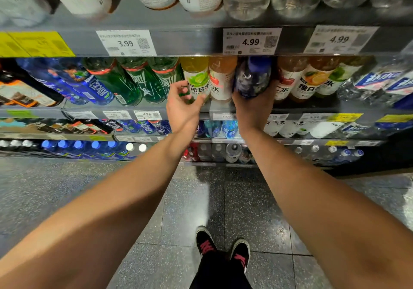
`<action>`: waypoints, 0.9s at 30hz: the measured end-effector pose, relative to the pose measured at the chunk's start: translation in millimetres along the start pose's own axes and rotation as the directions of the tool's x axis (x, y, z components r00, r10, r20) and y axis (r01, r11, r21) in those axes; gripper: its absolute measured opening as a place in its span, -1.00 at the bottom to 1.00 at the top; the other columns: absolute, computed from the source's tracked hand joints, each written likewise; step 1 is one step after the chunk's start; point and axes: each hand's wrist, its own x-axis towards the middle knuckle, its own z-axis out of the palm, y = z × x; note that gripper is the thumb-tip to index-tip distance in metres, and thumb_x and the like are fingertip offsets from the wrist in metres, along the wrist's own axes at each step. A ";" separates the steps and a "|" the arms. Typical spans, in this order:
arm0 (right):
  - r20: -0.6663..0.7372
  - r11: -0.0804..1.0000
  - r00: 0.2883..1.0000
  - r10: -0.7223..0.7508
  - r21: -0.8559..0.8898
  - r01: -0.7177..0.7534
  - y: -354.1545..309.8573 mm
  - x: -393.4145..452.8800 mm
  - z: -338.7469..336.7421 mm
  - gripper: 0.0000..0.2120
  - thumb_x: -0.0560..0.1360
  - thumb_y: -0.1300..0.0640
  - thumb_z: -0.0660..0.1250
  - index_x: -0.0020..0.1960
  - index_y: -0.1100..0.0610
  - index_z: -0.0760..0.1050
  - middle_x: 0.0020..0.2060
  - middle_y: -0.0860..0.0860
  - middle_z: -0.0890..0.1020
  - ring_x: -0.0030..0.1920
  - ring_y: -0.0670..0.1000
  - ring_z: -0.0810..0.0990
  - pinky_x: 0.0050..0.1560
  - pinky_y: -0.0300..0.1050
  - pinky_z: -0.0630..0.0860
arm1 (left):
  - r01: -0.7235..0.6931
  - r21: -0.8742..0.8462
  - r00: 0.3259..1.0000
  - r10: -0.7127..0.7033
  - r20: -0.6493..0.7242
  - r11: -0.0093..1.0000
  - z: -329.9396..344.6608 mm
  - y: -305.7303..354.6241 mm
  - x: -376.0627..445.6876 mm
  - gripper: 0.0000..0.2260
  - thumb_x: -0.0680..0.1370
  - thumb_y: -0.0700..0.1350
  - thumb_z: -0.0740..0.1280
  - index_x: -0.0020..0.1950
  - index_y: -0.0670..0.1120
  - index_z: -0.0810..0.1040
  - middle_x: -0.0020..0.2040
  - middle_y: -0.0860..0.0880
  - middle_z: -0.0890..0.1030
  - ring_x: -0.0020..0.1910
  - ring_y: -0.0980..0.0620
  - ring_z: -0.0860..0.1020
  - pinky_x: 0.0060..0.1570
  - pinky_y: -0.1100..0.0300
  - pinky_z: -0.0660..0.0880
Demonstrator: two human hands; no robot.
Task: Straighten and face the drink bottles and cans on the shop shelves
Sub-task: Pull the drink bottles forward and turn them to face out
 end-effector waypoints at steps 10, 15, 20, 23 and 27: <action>0.262 0.988 0.953 -0.150 0.073 0.135 -14.5 -70.2 -24.9 -0.34 0.28 0.08 0.58 0.32 0.03 0.42 0.19 0.03 0.60 0.19 -0.08 0.60 0.18 -0.13 0.56 | 0.102 -0.176 0.860 0.002 0.510 0.979 -40.7 43.8 -56.6 -0.32 0.31 -0.36 0.60 0.36 -0.15 0.42 0.13 0.00 0.62 0.02 0.23 0.61 0.10 0.25 0.56; 0.421 0.953 0.859 -0.290 0.046 0.299 -44.7 -117.7 19.0 -0.42 0.37 0.07 0.40 0.39 0.10 0.47 0.20 0.03 0.54 0.21 0.03 0.54 0.21 0.02 0.53 | 0.115 -0.366 0.949 0.007 0.315 0.924 -94.3 27.1 -53.1 -0.44 0.34 -0.49 0.52 0.29 -0.27 0.46 0.16 -0.24 0.66 0.05 0.04 0.68 0.09 0.08 0.62; 0.720 0.969 0.664 -0.203 0.051 0.241 -80.6 -163.7 102.6 -0.16 0.34 0.26 0.55 0.54 0.11 0.28 0.39 0.10 0.48 0.37 0.04 0.49 0.40 0.04 0.44 | 0.191 -0.367 0.975 -0.218 -0.034 0.910 -184.5 -15.5 -12.8 -0.60 0.37 -0.26 0.60 0.15 -0.10 0.58 -0.09 0.13 0.73 -0.06 0.16 0.69 -0.06 0.30 0.59; 0.734 0.979 0.662 -0.154 0.022 0.202 -92.7 -190.1 150.2 -0.28 0.43 0.19 0.53 0.51 0.06 0.32 0.37 0.01 0.47 0.33 -0.03 0.48 0.31 -0.19 0.45 | 0.240 -0.487 0.914 -0.364 -0.178 0.840 -244.1 -39.6 20.9 -0.58 0.40 -0.15 0.59 0.20 -0.05 0.54 0.08 -0.07 0.69 0.04 0.02 0.66 0.15 0.05 0.57; 0.648 0.994 0.760 -0.057 -0.033 0.103 -99.4 -213.1 208.5 -0.53 0.54 0.15 0.44 0.41 0.10 0.42 0.34 0.03 0.50 0.32 -0.04 0.46 0.31 -0.08 0.48 | 0.187 -0.516 0.870 -0.386 -0.309 0.836 -311.1 -72.4 68.1 -0.60 0.41 -0.16 0.59 0.16 -0.06 0.51 0.00 -0.06 0.67 -0.11 0.19 0.64 0.10 0.20 0.60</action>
